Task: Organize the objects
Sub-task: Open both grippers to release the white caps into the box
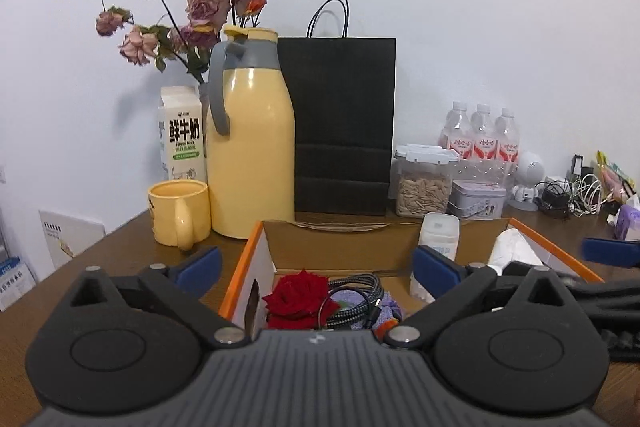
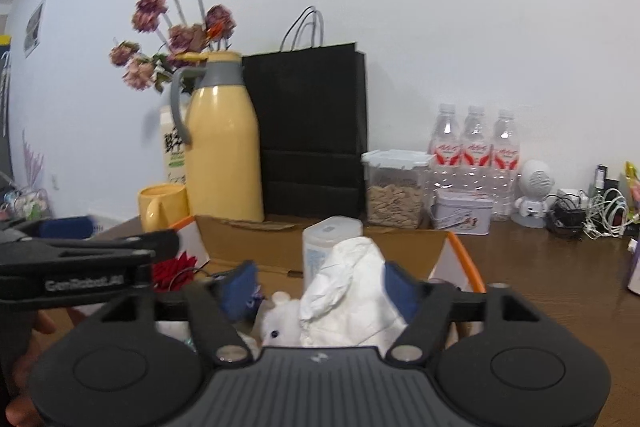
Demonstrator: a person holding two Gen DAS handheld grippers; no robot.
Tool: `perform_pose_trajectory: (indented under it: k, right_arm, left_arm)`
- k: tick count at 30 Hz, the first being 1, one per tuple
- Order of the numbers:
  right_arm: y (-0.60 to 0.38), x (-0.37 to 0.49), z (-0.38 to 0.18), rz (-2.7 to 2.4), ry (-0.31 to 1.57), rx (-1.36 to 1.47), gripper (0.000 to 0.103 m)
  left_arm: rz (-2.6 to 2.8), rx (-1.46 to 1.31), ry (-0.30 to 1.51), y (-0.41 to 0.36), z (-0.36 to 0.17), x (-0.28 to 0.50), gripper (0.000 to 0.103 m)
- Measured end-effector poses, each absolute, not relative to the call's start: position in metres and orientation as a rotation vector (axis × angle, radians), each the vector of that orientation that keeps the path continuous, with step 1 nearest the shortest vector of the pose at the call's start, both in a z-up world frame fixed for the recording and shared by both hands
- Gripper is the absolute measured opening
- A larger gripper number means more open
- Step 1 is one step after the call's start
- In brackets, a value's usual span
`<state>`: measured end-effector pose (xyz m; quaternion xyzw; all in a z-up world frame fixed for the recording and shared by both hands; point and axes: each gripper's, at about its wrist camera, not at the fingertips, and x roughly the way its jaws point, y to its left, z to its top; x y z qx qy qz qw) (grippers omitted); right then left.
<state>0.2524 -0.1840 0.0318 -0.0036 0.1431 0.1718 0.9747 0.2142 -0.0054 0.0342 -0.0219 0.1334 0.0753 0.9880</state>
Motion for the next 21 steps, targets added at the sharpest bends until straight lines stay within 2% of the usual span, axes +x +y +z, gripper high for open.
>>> perform_pose_trajectory:
  k: [21]
  right_arm:
    - [-0.189,0.239,0.036,0.342,0.246,-0.021,0.103]
  left_arm:
    - [0.134,-0.041,0.243,-0.008,0.034,0.202,0.103]
